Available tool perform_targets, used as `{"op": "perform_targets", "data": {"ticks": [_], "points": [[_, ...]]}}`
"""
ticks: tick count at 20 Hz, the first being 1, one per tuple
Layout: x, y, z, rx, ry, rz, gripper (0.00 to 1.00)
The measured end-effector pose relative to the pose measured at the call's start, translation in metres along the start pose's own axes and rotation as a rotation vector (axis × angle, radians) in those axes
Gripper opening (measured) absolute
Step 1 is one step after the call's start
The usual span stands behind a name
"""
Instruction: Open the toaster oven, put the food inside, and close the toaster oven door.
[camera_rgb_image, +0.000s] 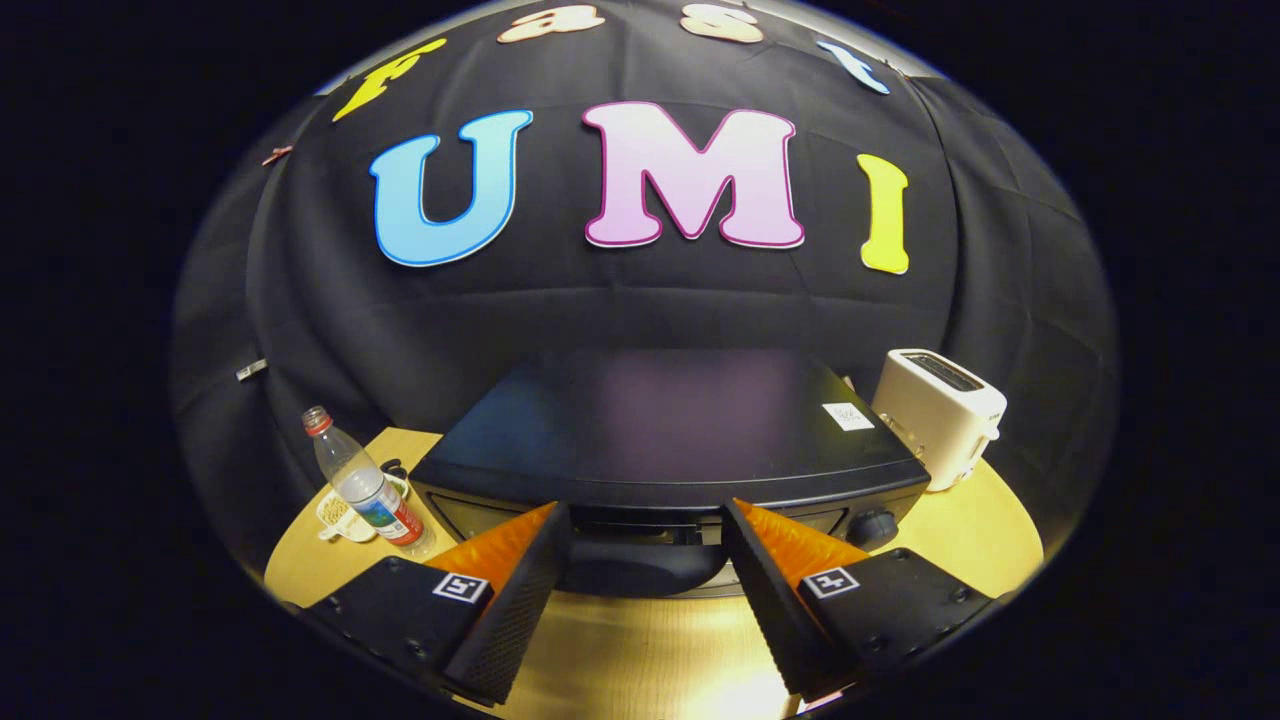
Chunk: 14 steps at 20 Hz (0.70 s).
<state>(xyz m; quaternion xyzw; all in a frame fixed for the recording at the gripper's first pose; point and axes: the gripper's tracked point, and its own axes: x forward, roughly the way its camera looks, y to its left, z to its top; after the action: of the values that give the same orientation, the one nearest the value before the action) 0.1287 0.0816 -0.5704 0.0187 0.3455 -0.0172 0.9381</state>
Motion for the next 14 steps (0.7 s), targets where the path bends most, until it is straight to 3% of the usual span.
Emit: {"op": "perform_targets", "data": {"ticks": [7,14], "points": [[-0.035,0.0,-0.026,-0.013,0.026,0.015,0.98],[-0.067,-0.003,-0.079,-0.07,0.161,0.043,0.98]]}}
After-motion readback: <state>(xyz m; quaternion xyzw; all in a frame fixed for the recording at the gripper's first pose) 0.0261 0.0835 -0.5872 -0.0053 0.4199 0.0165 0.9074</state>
